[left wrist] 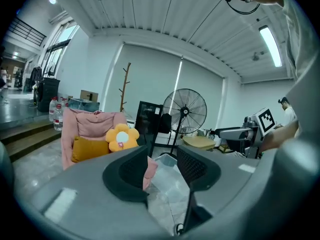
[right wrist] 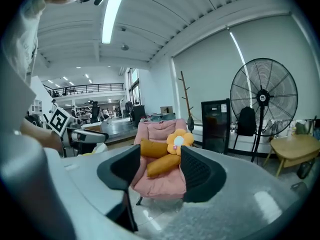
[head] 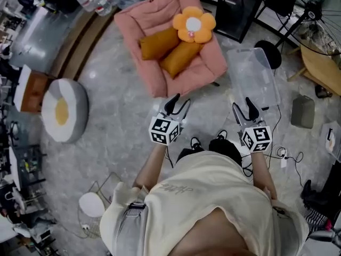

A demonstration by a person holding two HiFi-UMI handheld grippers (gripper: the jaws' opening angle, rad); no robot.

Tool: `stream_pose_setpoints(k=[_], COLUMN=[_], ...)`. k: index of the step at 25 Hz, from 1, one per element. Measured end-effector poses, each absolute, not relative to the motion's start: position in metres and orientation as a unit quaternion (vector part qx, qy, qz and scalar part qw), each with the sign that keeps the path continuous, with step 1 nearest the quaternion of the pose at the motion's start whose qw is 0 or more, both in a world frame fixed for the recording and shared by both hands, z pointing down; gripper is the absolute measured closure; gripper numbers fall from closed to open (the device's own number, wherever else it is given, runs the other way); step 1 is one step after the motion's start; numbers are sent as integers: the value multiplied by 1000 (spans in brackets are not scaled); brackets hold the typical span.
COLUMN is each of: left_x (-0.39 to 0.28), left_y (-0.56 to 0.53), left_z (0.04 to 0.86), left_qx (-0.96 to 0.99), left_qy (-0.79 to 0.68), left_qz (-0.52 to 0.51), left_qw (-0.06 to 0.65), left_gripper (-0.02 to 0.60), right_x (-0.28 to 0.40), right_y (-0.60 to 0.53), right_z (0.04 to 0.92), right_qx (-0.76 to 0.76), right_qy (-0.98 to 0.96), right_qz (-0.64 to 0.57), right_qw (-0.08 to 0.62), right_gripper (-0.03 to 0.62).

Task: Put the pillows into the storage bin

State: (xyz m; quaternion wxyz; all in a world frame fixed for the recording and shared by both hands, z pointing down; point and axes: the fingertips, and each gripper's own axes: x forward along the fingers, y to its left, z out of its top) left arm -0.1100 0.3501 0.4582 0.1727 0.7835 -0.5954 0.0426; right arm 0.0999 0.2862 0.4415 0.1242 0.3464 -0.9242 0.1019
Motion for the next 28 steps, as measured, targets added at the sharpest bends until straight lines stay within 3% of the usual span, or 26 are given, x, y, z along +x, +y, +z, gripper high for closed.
stream_pose_setpoints(k=[10,19,23,28], left_x=[-127,-120,-103,-81], left_y=[327,211,163,141], left_z=[460,418,398,408], left_qx=[753,755,752,752], left_qy=[-630,-634,-642,-639], left_qz=[46,63,65,82], left_qw=[184,155,132,139], left_gripper=[385,385,385,385], right_x=[80,71,88,104], right_y=[247,125,83,51], right_z=[470,462,463,479], right_qx=[302,279,268,271], right_qy=[-936,-951,-952,-951], right_qz=[93,76,8,90], right_qw=[152,111,148,121], right_gripper=[345,344,345,346])
